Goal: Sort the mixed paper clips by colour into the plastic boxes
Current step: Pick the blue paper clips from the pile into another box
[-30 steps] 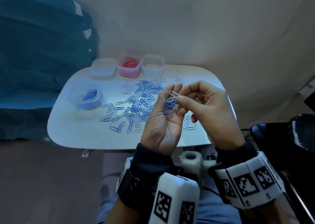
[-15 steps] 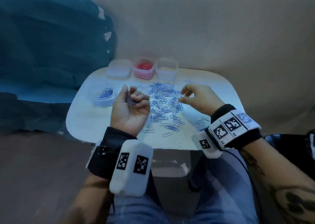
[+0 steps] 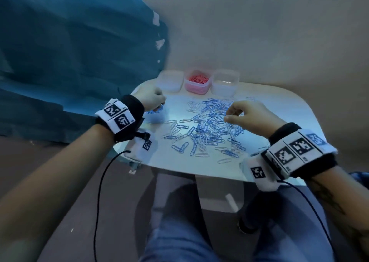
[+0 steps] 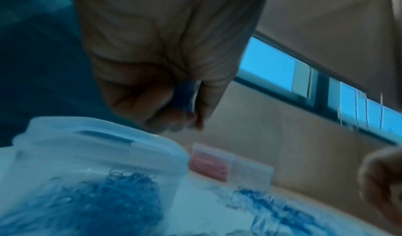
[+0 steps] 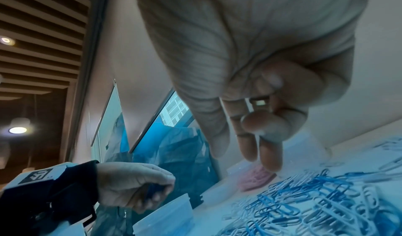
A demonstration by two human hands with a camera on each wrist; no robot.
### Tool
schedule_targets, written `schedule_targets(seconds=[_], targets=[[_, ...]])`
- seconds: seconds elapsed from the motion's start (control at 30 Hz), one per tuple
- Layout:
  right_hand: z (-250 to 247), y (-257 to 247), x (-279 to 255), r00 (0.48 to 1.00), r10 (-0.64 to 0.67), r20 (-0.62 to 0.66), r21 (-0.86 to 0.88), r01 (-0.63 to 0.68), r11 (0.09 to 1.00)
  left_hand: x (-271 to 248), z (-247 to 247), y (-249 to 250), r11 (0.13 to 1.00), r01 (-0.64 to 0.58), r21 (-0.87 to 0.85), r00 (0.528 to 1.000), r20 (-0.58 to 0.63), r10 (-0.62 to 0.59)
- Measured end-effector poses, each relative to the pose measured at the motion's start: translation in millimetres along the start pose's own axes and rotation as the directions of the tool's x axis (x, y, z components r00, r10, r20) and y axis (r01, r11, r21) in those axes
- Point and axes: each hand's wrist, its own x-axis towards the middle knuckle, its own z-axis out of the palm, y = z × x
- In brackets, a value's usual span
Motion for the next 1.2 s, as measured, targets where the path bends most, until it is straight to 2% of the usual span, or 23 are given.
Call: schedule_targets(seconds=[0.13,0.33,0.43,0.53,0.6,0.67,0.73,0.83,0.93,1.0,1.07,1.2], targets=[[-10.9,1.3,15.5,0.998,0.036,0.048,-0.045,-0.034,0.998,2.9,2.9,-2.1,0.982,-0.039,0.182,0.996,-0.073,0.054],[-25.0,17.2,40.3,0.996,0.088,0.025,-0.142,-0.083,0.986,-1.4,5.9,-7.8,0.991,-0.006,0.134,0.996,-0.089,0.018],[-20.4,19.4,50.3,0.998,0.046,0.037,-0.225,-0.037,0.974,0.4,4.2,-17.0,0.992,-0.002,0.123,0.993,-0.116,0.016],[-10.2,15.5,59.2,0.987,0.002,0.161,-0.312,0.049,0.949,-1.3,6.9,-22.4,0.991,-0.034,0.129,0.988,-0.144,0.053],[-5.4,14.7,62.9,0.974,0.01,0.225,-0.373,0.076,0.925,-6.1,11.7,-23.6,0.988,-0.068,0.137,0.99,-0.116,0.084],[-4.9,16.8,64.9,0.971,0.028,0.237,-0.417,0.075,0.906,-9.4,15.4,-25.1,0.979,-0.125,0.16,0.986,-0.088,0.14],[-6.8,20.2,65.8,0.965,0.047,0.256,-0.415,0.066,0.908,-9.9,13.5,-25.9,0.971,-0.16,0.175,0.982,-0.073,0.175],[-7.6,22.4,65.3,0.968,0.022,0.251,-0.363,0.073,0.929,-10.6,8.5,-19.3,0.954,-0.143,0.265,0.984,-0.066,0.166],[-3.1,20.5,67.8,0.979,-0.041,0.2,-0.35,0.11,0.93,-15.6,11.9,-4.0,0.931,-0.107,0.349,0.975,-0.146,0.167],[0.5,18.2,71.8,0.979,-0.054,0.194,-0.381,0.126,0.916,-21.5,15.7,9.5,0.932,-0.131,0.338,0.937,-0.265,0.228],[2.3,17.0,75.0,0.977,-0.056,0.207,-0.38,0.133,0.915,-27.3,20.7,21.6,0.943,-0.181,0.279,0.91,-0.317,0.269],[2.6,17.4,76.3,0.968,-0.082,0.236,-0.364,0.166,0.916,-32.3,42.8,36.2,0.965,-0.259,0.034,0.937,-0.234,0.259]])
